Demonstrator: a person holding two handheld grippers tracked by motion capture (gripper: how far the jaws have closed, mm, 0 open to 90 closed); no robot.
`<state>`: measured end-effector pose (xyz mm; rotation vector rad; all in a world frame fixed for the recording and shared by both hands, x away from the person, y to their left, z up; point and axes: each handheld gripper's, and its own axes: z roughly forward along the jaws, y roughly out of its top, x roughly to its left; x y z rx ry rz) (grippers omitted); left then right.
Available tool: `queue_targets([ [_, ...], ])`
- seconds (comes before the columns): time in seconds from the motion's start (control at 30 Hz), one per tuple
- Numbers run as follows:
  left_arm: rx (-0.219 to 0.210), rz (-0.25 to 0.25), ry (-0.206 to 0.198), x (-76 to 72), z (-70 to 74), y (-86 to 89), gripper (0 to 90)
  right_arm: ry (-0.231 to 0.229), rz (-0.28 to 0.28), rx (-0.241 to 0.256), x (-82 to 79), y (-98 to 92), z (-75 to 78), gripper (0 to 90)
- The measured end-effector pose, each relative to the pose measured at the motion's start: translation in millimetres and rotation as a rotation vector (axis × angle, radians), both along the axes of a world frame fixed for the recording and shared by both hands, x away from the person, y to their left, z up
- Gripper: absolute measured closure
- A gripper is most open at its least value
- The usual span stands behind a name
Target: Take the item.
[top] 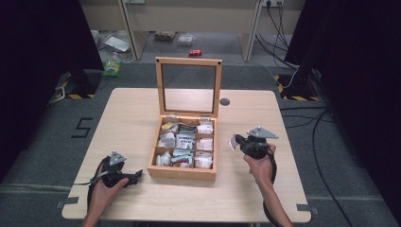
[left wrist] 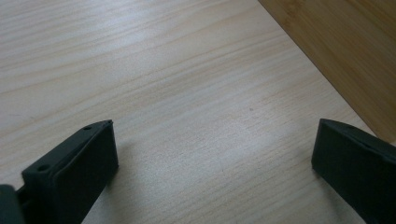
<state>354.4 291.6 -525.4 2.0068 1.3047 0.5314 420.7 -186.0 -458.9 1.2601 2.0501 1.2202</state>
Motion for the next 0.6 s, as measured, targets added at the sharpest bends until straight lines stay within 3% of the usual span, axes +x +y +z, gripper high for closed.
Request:
queue_targets([
  [0.6, 0.0, 0.0, 0.0, 0.0, 0.0, 0.0, 0.0, 0.037, 0.033, -0.047, 2.2, 10.5, -16.0, 87.0],
])
